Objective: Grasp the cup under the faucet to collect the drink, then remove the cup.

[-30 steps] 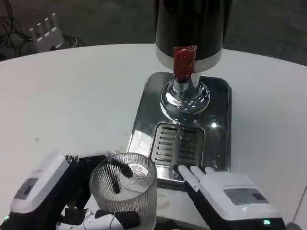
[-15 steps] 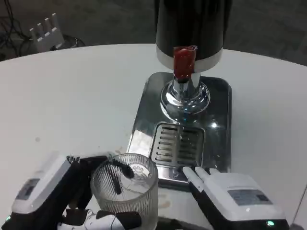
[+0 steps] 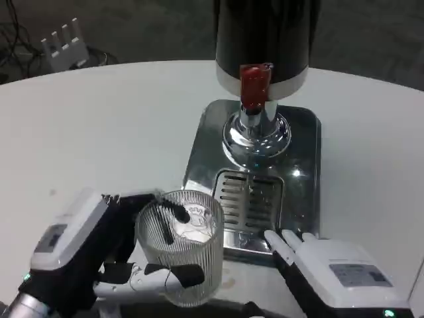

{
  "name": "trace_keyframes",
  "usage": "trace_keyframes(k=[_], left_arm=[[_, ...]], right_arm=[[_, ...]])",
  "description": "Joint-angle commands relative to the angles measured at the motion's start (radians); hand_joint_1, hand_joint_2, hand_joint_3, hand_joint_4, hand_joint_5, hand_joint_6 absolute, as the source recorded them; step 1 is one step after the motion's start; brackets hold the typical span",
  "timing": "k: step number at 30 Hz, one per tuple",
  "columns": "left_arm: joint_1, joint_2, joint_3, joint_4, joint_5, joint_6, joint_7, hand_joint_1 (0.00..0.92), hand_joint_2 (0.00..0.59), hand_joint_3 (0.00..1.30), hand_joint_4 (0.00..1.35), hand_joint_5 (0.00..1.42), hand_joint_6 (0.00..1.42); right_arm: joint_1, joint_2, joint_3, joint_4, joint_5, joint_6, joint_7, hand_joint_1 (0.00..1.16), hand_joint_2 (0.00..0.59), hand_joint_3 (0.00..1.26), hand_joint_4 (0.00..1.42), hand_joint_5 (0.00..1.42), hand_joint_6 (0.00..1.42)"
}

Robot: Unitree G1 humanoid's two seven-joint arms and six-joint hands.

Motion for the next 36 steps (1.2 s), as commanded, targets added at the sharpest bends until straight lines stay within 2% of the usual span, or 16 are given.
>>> trace_keyframes(k=[1,10,18,23,29,36], left_arm=[[-0.091,-0.008,-0.011,0.075,0.029,0.016,0.059,0.352,0.228,1.05,1.11,1.3,1.35],[-0.312,0.003,-0.087,0.311,0.13,0.033,0.151,0.351,0.228,1.05,1.11,1.3,1.35],[-0.536,0.029,-0.181,0.597,0.22,0.042,0.268,0.351,0.228,1.05,1.11,1.3,1.35],[-0.675,0.025,-0.254,0.765,0.255,0.044,0.324,0.351,0.228,1.05,1.11,1.3,1.35],[-0.766,0.017,-0.315,0.86,0.263,0.037,0.349,0.351,0.228,1.05,1.11,1.3,1.35],[-0.83,0.002,-0.374,0.892,0.274,0.032,0.349,0.351,0.228,1.05,1.11,1.29,1.35]], right_arm=[[0.044,0.035,-0.003,-0.045,-0.002,-0.002,-0.015,0.34,0.422,0.03,0.0,0.0,0.0],[0.067,0.031,-0.033,-0.075,0.026,-0.012,-0.017,0.34,0.422,0.03,0.0,0.0,0.0],[0.089,0.029,-0.055,-0.102,0.044,-0.024,-0.011,0.34,0.422,0.03,0.0,0.0,0.0],[0.113,0.031,-0.068,-0.119,0.057,-0.028,-0.012,0.34,0.422,0.03,0.0,0.0,0.0],[0.132,0.036,-0.07,-0.135,0.069,-0.034,-0.017,0.34,0.422,0.03,0.0,0.0,0.0],[0.146,0.036,-0.079,-0.145,0.086,-0.035,-0.018,0.34,0.422,0.04,0.0,0.0,0.0]])
